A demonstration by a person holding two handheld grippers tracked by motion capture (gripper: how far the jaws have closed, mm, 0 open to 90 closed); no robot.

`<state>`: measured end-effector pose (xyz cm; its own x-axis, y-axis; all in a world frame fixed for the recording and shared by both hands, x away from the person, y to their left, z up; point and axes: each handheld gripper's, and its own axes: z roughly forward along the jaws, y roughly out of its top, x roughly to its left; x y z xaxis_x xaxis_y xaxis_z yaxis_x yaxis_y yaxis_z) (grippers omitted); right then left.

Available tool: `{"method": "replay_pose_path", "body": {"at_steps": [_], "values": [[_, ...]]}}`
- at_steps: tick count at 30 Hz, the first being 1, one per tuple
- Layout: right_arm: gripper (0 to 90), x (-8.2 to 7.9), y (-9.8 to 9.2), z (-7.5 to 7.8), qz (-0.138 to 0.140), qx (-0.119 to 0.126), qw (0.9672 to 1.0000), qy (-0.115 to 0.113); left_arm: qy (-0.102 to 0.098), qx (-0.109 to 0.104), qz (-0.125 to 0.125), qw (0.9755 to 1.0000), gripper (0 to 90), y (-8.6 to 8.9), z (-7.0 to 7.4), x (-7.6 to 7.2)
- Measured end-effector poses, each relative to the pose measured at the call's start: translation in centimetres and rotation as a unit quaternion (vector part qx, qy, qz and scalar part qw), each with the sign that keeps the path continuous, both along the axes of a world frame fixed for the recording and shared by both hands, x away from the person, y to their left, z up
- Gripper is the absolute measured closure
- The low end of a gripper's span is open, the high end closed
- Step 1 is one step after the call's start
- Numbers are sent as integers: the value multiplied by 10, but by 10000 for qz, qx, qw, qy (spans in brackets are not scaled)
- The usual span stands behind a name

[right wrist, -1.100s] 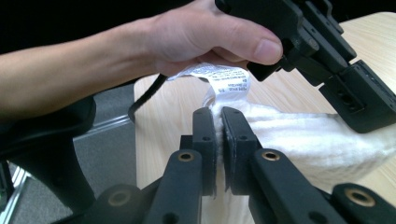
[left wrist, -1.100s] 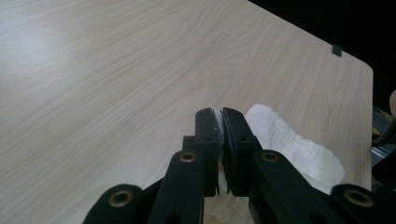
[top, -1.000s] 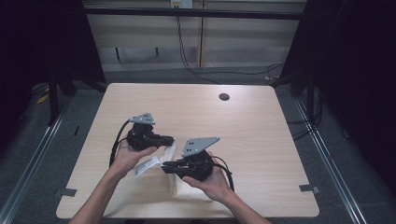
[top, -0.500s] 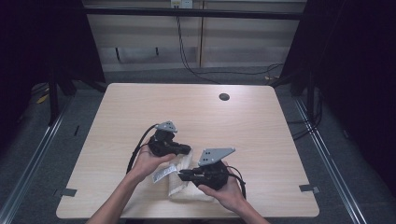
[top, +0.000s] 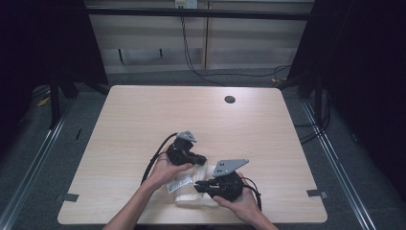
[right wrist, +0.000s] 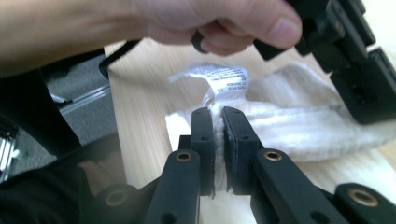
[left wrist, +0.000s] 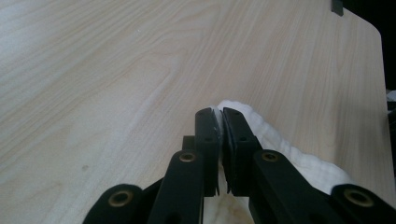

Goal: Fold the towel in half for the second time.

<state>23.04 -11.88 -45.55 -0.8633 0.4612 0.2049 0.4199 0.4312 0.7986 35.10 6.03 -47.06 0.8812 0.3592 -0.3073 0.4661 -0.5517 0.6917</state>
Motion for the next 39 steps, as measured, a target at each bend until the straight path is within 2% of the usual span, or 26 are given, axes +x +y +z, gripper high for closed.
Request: {"method": "replay_pose_path", "body": {"at_steps": [7,9,13,21,26,28,33,39], "values": [[801,-3,-9,-13,25,-273,9995,140,117,179,-73,9997,846,-11,-16,0],[791,-4,-12,-17,23,-373,9992,133,176,98,-70,9998,841,-12,-18,1],[760,-7,-19,-22,52,-393,9989,238,340,-20,-62,9994,792,-12,-19,2],[640,-10,-33,-24,-165,-442,9986,243,263,-149,-147,9994,703,-14,-14,0],[587,-10,-39,-26,-338,-479,9978,295,272,-324,-114,9990,660,-13,-13,2],[575,-11,-40,-26,-375,-446,9978,324,256,-283,-101,9992,655,-12,-12,2],[549,-11,-43,-28,-462,-499,9971,344,198,-355,-81,9991,649,-11,-10,2],[519,-9,-46,-28,-564,-511,9966,332,115,-314,-129,9994,699,-13,-12,2]]}}
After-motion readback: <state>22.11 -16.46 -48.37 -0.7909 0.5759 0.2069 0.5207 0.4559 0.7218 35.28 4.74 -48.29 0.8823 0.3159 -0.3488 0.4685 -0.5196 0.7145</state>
